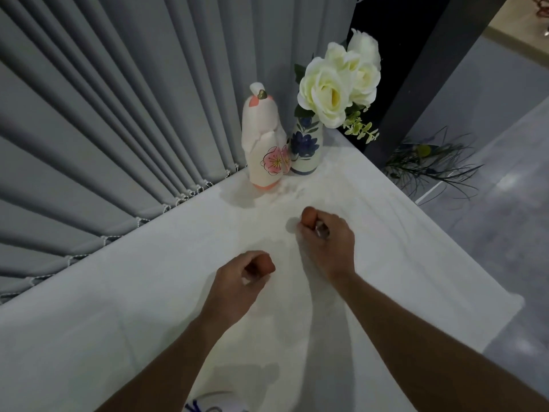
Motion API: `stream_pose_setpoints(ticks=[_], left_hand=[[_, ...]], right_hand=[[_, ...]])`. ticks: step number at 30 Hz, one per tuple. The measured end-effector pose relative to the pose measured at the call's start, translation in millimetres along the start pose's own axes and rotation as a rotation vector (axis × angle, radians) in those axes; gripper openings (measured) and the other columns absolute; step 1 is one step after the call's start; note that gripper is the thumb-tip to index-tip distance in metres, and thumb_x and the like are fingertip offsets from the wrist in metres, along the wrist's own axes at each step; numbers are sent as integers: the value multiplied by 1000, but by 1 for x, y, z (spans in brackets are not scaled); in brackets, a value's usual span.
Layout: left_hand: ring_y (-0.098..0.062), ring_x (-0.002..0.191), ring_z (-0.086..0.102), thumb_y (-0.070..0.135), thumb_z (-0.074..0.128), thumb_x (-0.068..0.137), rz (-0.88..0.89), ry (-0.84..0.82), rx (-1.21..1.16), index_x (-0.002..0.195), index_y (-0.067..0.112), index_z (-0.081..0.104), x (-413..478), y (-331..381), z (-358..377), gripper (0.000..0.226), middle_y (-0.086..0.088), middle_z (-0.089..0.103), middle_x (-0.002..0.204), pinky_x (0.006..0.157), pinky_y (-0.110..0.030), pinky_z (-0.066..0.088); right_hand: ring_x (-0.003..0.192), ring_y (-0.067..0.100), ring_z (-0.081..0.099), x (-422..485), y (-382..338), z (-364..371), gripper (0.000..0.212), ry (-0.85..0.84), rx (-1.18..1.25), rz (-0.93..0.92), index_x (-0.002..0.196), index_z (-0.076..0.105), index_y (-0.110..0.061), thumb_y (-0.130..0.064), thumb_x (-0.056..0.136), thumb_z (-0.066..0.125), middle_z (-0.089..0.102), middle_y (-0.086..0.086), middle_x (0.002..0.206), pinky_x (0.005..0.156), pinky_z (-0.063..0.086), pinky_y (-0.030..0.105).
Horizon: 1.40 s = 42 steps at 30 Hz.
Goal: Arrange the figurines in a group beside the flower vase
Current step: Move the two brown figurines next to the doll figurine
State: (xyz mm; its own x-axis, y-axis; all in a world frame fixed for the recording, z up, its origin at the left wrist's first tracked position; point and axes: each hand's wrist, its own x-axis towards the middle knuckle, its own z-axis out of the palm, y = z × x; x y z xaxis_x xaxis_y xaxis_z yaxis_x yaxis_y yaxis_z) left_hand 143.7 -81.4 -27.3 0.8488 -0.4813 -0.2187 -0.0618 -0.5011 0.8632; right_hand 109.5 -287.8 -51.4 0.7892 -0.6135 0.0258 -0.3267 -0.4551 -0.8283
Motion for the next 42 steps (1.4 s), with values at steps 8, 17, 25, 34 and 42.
stream_pose_setpoints(ticks=[8, 17, 25, 34, 42], left_hand=[[1, 88, 61, 7, 84, 77, -55, 88, -72, 91, 20, 73, 10, 0, 16, 22, -1, 60, 100, 75, -5, 46], [-11, 102, 61, 10, 72, 83, -11, 210, -65, 112, 27, 63, 68, 18, 55, 34, 8, 66, 109, 91, -24, 51], [-19, 109, 64, 8, 62, 94, 48, 285, -96, 127, 21, 54, 139, 42, 93, 36, -3, 66, 117, 96, -41, 55], [-18, 126, 60, 7, 55, 98, 102, 296, -99, 141, 16, 46, 159, 37, 101, 45, -4, 62, 136, 106, -42, 49], [-13, 115, 61, 16, 73, 88, 75, 272, -113, 133, 19, 54, 164, 41, 98, 50, -2, 59, 132, 95, -7, 46]], right_hand=[[89, 16, 61, 71, 22, 10, 13, 58, -7, 91, 94, 72, -29, -36, 85, 78, 67, -6, 90, 76, 45, 24], [84, 20, 58, 85, 39, -4, 13, 46, -136, 22, 103, 66, -25, -32, 91, 66, 64, 2, 87, 70, 43, 31], [94, 16, 52, 85, 46, -2, 24, 46, -147, -14, 121, 65, -22, -31, 99, 63, 65, -1, 100, 73, 36, 19], [96, 17, 52, 85, 45, -1, 29, 45, -125, 3, 125, 64, -19, -28, 98, 64, 66, 2, 106, 75, 32, 15], [99, 15, 51, 83, 40, -1, 33, 44, -114, 29, 130, 63, -20, -29, 97, 65, 66, 2, 110, 79, 37, 23]])
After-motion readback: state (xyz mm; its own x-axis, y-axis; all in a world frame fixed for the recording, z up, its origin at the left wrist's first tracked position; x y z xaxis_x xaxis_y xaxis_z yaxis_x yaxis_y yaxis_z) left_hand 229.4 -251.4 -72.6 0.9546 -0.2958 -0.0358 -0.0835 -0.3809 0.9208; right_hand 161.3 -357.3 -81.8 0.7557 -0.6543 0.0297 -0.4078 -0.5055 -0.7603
